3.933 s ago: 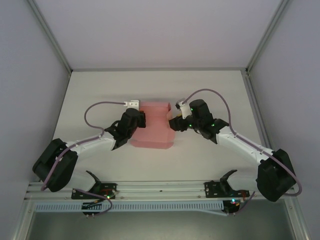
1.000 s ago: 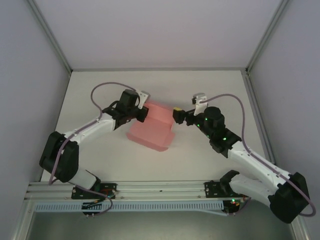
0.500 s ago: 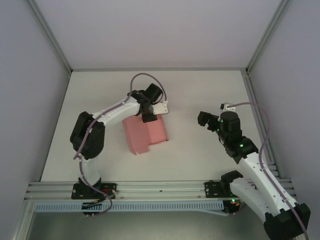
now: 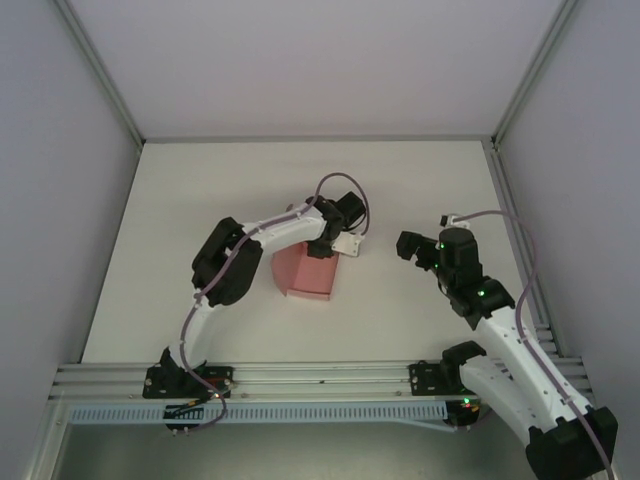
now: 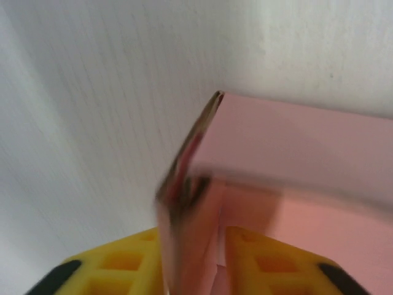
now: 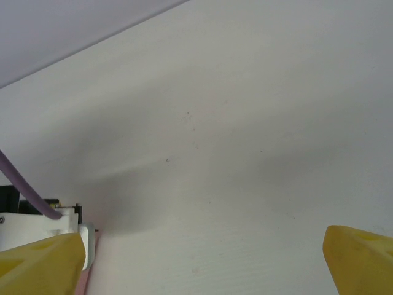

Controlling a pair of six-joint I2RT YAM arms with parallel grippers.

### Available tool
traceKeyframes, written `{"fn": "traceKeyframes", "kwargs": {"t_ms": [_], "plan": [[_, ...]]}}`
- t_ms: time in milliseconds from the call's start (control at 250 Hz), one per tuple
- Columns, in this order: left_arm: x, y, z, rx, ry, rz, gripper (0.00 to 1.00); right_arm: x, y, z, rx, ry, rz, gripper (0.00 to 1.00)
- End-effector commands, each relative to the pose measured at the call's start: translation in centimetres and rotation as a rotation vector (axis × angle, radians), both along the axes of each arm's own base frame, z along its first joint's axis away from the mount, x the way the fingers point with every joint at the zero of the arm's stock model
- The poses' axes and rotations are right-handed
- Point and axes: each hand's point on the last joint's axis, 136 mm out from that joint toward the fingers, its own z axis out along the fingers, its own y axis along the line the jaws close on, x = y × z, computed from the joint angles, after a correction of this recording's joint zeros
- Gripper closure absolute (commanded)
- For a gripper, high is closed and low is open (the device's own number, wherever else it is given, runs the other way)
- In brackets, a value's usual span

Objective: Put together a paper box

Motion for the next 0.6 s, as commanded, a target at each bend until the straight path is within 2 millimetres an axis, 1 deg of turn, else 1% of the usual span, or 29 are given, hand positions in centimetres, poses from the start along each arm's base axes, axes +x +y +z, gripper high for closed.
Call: {"fn": "traceKeyframes", "kwargs": {"t_ms": [0, 36, 72, 124, 172, 268, 299, 323, 331, 359, 423, 427, 431, 479, 499, 543, 595], "plan": [[-0.3, -0.7, 1.3, -0.024, 0.02, -0.016, 0.54, -0.5, -0.1, -0.6, 0.002, 0.008, 0.014, 0.0], [-0.3, -0.7, 1.8, -0.038, 0.014, -0.015, 0.46, -0.5, 0.0, -0.7, 0.003, 0.008, 0.02, 0.0], [-0.4, -0.8, 2.4, -0.051, 0.011, -0.015, 0.44, -0.5, 0.1, -0.5, 0.003, 0.003, 0.026, 0.0], [-0.8, -1.0, 3.4, -0.077, 0.015, -0.017, 0.36, -0.5, 0.3, -0.5, 0.002, 0.0, 0.039, 0.0], [-1.1, -1.1, 4.2, -0.106, 0.02, -0.016, 0.33, -0.4, 0.6, -0.4, 0.004, -0.005, 0.059, 0.0], [-2.0, -1.9, 6.8, -0.205, 0.028, -0.025, 0.22, -0.3, 1.5, 0.0, 0.01, -0.024, 0.119, 0.0], [-2.4, -2.3, 7.7, -0.245, 0.031, -0.032, 0.17, -0.3, 1.8, 0.1, 0.009, -0.033, 0.137, 0.0], [-2.4, -2.6, 8.5, -0.282, 0.025, -0.033, 0.03, -0.2, 2.0, 0.2, 0.007, -0.037, 0.15, 0.0], [-2.4, -2.7, 8.8, -0.295, 0.02, -0.033, 0.01, -0.2, 2.1, 0.2, 0.006, -0.039, 0.155, 0.0], [-2.5, -3.1, 9.8, -0.343, 0.006, -0.029, 0.0, -0.1, 2.4, 0.5, 0.002, -0.049, 0.178, 0.0], [-2.4, -3.8, 12.7, -0.467, -0.034, -0.009, 0.0, 0.0, 3.7, 1.0, -0.002, -0.074, 0.268, 0.0], [-2.4, -3.9, 12.6, -0.473, -0.034, -0.005, 0.0, 0.0, 3.8, 1.0, -0.002, -0.075, 0.274, 0.0], [-2.4, -3.9, 13.1, -0.486, -0.042, -0.003, 0.0, 0.0, 3.9, 1.1, -0.002, -0.077, 0.281, 0.0], [-2.0, -4.3, 15.7, -0.602, -0.09, 0.04, 0.0, 0.0, 5.1, 1.4, 0.005, -0.092, 0.357, 0.0], [-1.9, -4.0, 16.5, -0.645, -0.101, 0.07, 0.0, 0.1, 5.7, 1.5, 0.009, -0.093, 0.388, 0.0], [-1.2, -4.0, 19.3, -0.788, -0.147, 0.134, 0.0, 0.2, 6.6, 1.6, 0.019, -0.089, 0.444, 0.0], [-0.7, -3.1, 21.6, -0.939, -0.166, 0.237, 0.0, 0.4, 7.7, 1.3, 0.018, -0.077, 0.51, 0.0]]}}
